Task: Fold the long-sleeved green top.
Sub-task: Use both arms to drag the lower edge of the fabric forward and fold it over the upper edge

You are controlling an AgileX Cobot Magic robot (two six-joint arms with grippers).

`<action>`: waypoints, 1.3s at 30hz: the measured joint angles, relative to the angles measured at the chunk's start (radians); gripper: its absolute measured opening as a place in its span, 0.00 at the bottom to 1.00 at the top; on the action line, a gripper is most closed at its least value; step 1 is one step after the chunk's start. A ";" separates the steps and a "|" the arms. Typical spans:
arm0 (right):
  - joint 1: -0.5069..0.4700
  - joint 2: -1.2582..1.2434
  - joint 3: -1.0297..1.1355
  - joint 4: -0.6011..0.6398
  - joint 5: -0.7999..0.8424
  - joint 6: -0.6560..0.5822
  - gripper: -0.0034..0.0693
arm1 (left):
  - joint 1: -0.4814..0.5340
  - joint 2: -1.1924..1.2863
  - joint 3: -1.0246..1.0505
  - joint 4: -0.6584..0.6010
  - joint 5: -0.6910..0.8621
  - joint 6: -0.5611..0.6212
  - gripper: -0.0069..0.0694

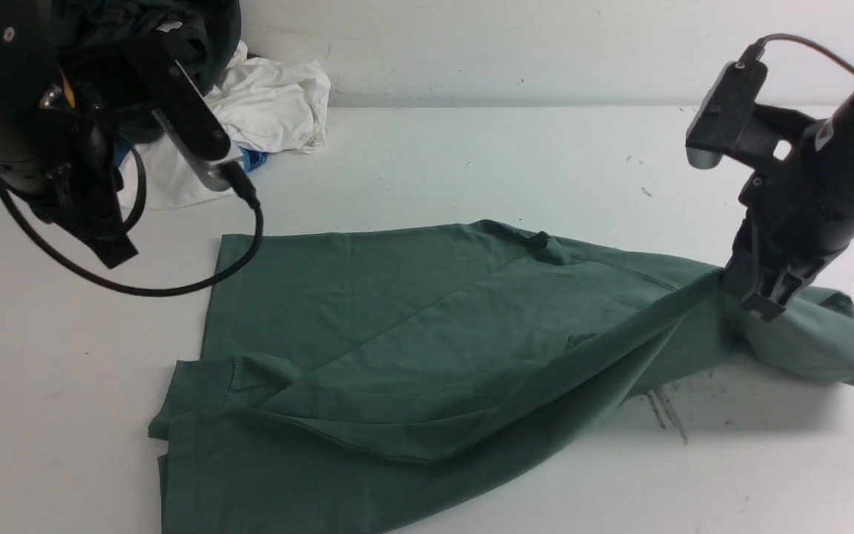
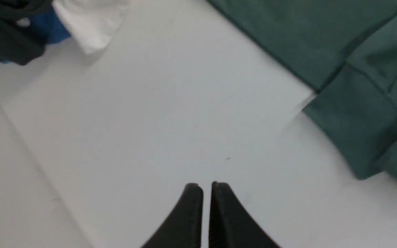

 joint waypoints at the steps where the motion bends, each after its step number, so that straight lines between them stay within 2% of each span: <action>1: 0.000 0.008 -0.003 0.008 0.007 0.000 0.06 | 0.000 0.005 0.001 -0.050 0.017 0.000 0.11; 2: 0.000 0.014 -0.003 0.014 0.010 0.000 0.06 | 0.000 0.008 0.003 -0.071 0.024 0.001 0.11; 3: 0.000 0.025 -0.004 0.020 0.020 0.000 0.06 | 0.000 0.010 0.026 -0.153 0.053 0.016 0.11; 5: 0.000 0.029 -0.004 0.025 0.025 0.000 0.06 | 0.000 0.010 0.072 -0.237 0.075 0.051 0.11; 7: 0.000 0.029 -0.004 0.030 0.025 -0.002 0.06 | 0.000 0.010 0.104 -0.270 0.078 0.081 0.12; 10: 0.000 0.030 -0.006 0.052 0.023 -0.021 0.06 | 0.000 0.013 0.216 -0.290 0.027 0.140 0.18; 14: 0.000 0.030 -0.008 0.093 0.015 -0.036 0.06 | 0.000 0.026 0.292 -0.290 -0.079 0.225 0.35; 15: 0.000 0.030 -0.008 0.099 0.011 -0.038 0.06 | 0.000 0.038 0.298 -0.290 -0.107 0.251 0.43; 16: 0.000 0.030 -0.008 0.100 0.011 -0.040 0.06 | 0.000 0.041 0.298 -0.291 -0.111 0.254 0.43; 18: 0.000 0.030 -0.008 0.102 0.009 -0.041 0.06 | 0.000 0.085 0.299 -0.295 -0.155 0.270 0.56; 22: 0.000 0.030 -0.008 0.104 0.008 -0.044 0.06 | 0.000 0.183 0.299 -0.301 -0.196 0.277 0.65; 25: 0.000 0.030 -0.008 0.104 0.008 -0.044 0.06 | 0.000 0.244 0.299 -0.317 -0.216 0.277 0.65; 27: 0.000 0.030 -0.008 0.104 0.008 -0.044 0.06 | 0.000 0.276 0.299 -0.335 -0.218 0.277 0.63; 29: 0.000 0.030 -0.008 0.104 0.008 -0.044 0.06 | 0.000 0.285 0.299 -0.350 -0.216 0.277 0.56; 33: 0.000 0.030 -0.008 0.105 0.008 -0.044 0.06 | 0.000 0.285 0.295 -0.362 -0.198 0.277 0.36; 34: 0.000 0.030 -0.008 0.105 0.008 -0.044 0.06 | 0.000 0.284 0.289 -0.364 -0.187 0.277 0.25; 35: 0.000 0.030 -0.008 0.105 0.009 -0.044 0.06 | 0.000 0.279 0.283 -0.365 -0.183 0.277 0.19; 37: 0.000 0.030 -0.008 0.105 0.009 -0.044 0.06 | 0.000 0.259 0.270 -0.365 -0.171 0.277 0.15; 39: 0.000 0.030 -0.008 0.105 0.012 -0.044 0.06 | 0.000 0.231 0.258 -0.365 -0.153 0.277 0.14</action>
